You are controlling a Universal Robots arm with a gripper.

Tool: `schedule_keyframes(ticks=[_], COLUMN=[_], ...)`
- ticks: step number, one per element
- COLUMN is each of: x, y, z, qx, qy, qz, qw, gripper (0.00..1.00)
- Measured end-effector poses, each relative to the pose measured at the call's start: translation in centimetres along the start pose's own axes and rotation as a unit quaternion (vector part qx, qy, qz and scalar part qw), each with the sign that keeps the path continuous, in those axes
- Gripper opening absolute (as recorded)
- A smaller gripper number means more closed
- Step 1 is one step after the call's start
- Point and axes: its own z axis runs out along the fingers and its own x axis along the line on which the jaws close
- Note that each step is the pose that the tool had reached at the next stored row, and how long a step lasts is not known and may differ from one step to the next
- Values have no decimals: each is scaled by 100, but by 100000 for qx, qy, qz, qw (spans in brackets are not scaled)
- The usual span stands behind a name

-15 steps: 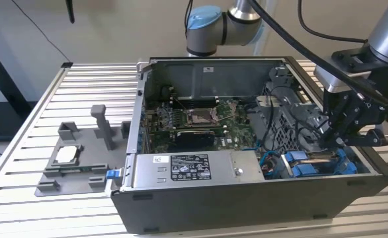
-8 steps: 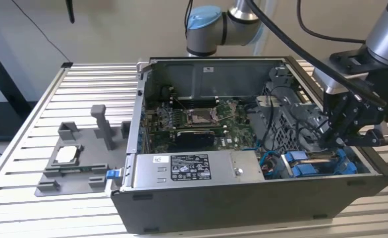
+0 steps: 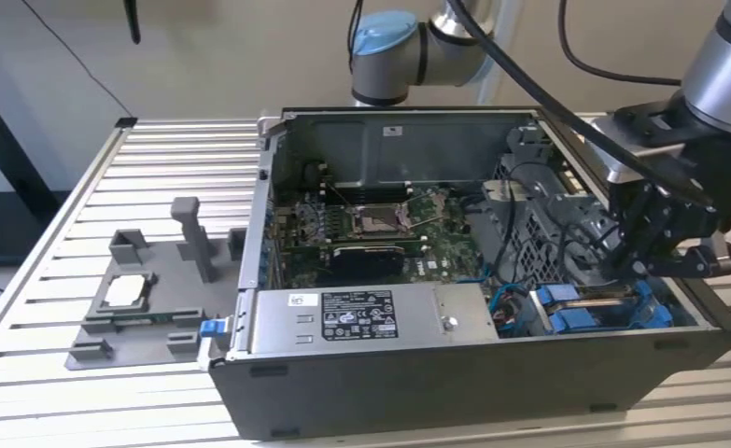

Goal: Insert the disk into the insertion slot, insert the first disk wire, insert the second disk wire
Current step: 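Insert the first disk wire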

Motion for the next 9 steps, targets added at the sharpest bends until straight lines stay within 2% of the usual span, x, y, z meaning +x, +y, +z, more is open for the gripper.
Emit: schedule_keyframes(ticks=[9], x=[-11], y=[0], z=[79], qx=[224], qy=[299], qz=[2723], qw=[99962], gripper=[19])
